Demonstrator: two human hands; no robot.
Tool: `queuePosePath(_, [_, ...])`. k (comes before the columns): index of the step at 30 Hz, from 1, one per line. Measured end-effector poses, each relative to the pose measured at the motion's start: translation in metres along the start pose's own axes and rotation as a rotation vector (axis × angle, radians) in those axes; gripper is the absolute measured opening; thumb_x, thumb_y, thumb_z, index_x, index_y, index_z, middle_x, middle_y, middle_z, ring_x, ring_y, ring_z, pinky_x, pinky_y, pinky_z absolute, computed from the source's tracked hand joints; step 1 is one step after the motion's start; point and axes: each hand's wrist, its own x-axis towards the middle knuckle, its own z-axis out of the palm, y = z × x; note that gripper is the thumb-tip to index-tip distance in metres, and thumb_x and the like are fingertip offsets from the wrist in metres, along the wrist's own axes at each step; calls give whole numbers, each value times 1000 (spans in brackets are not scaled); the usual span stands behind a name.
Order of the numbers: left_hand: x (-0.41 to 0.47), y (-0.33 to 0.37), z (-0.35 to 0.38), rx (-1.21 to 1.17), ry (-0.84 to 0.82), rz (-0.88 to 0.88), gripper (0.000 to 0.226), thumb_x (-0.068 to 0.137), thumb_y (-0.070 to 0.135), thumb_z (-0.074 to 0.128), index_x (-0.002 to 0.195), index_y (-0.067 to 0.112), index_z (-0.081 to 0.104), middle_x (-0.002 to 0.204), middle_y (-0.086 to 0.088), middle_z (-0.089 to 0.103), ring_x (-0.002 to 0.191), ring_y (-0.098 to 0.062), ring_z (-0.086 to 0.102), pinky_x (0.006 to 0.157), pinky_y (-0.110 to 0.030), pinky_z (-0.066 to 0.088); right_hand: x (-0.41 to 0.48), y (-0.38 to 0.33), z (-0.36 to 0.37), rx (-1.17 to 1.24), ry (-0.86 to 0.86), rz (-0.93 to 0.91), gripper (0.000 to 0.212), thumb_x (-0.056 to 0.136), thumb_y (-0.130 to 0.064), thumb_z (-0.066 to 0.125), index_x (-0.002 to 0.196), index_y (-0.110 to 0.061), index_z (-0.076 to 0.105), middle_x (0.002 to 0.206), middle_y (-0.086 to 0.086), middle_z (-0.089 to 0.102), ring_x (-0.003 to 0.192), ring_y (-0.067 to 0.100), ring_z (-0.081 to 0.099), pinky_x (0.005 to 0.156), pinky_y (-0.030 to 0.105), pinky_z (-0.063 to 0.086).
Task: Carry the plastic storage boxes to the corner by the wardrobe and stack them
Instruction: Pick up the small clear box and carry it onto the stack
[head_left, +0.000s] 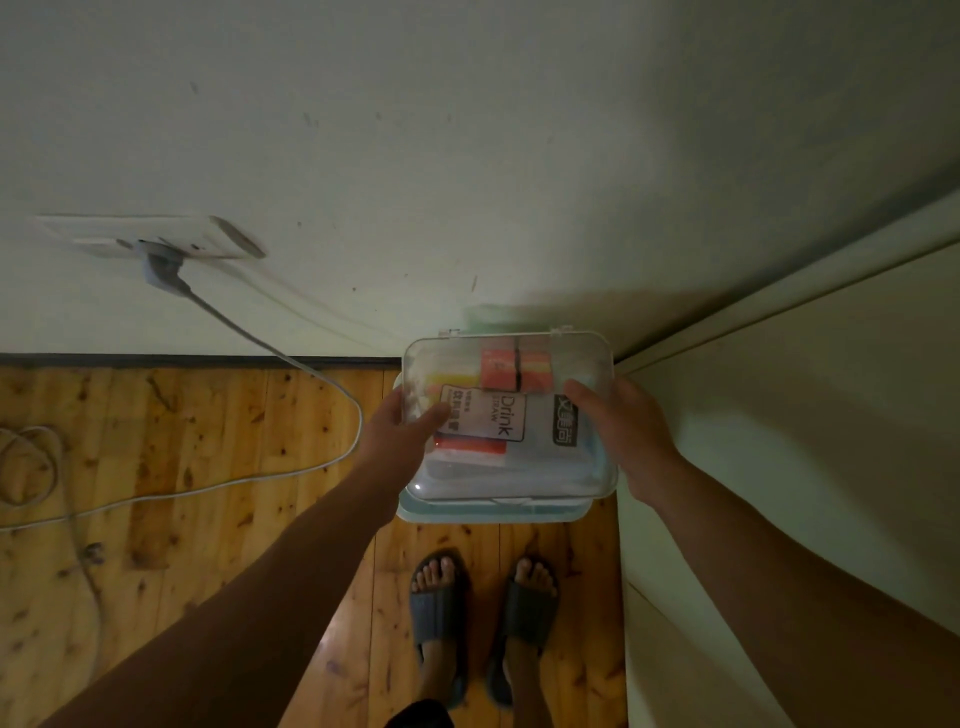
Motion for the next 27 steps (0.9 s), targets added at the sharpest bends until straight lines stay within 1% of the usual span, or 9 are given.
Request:
queuePosePath(4, [4, -3, 3, 18, 14, -23, 28, 89, 21, 66, 116, 22, 62, 98, 2, 73, 88, -12, 70, 75, -31, 57, 5, 2, 1, -2, -7, 24, 11, 84, -41, 67, 92, -34, 62, 86, -9, 68, 77, 8, 64, 57, 26, 45])
queuePosePath(8, [7, -4, 4, 24, 1, -23, 33, 88, 22, 66, 120, 21, 61, 100, 1, 73, 90, -13, 70, 74, -32, 58, 10, 5, 2, -7, -2, 42, 11, 84, -41, 66, 90, -35, 59, 85, -9, 65, 75, 7, 62, 57, 25, 43])
queuePosePath(10, [7, -3, 6, 20, -12, -28, 35, 88, 23, 67, 122, 21, 60, 102, 0, 73, 93, -16, 70, 82, -39, 58, 11, 7, 2, 2, 10, 51, 15, 85, -41, 66, 95, -33, 59, 85, -10, 64, 76, 7, 60, 57, 25, 42])
queuePosePath(12, [7, -3, 7, 13, -18, -34, 37, 88, 25, 67, 123, 21, 58, 104, -1, 73, 95, -18, 70, 85, -43, 57, 12, 8, 2, 5, 20, 63, 26, 85, -42, 66, 106, -28, 59, 87, -10, 63, 78, 7, 60, 59, 26, 43])
queuePosePath(17, [6, -4, 8, -12, -30, -26, 33, 88, 31, 65, 120, 23, 58, 104, -3, 73, 94, -19, 71, 80, -38, 58, 13, 11, 3, 20, 9, 78, 42, 83, -44, 66, 120, -27, 56, 103, -5, 65, 86, 8, 61, 64, 28, 46])
queuePosePath(20, [6, -6, 9, -1, -27, -20, 34, 89, 37, 63, 121, 23, 58, 104, -2, 73, 97, -20, 70, 84, -41, 57, 12, 10, 4, 62, -9, 64, 54, 81, -44, 69, 129, -29, 50, 112, -3, 63, 92, 10, 62, 65, 27, 49])
queuePosePath(23, [7, -5, 10, 9, -14, -25, 42, 89, 42, 62, 126, 22, 57, 107, -2, 72, 100, -21, 68, 90, -46, 54, 11, 11, 6, 64, -8, 45, 57, 80, -46, 70, 130, -30, 49, 118, -1, 62, 100, 17, 63, 72, 31, 53])
queuePosePath(25, [6, -5, 11, 17, 9, -24, 41, 89, 41, 62, 126, 24, 56, 105, 1, 72, 100, -20, 68, 89, -45, 55, 11, 11, 6, 24, 6, 29, 57, 80, -48, 69, 130, -31, 48, 121, -1, 60, 102, 17, 61, 71, 30, 52])
queuePosePath(27, [5, -3, 10, 25, 20, -14, 40, 90, 40, 62, 127, 26, 56, 105, 2, 72, 100, -20, 69, 87, -43, 55, 11, 12, 4, -25, 29, 28, 63, 81, -49, 67, 136, -29, 43, 128, 0, 57, 110, 20, 58, 82, 37, 52])
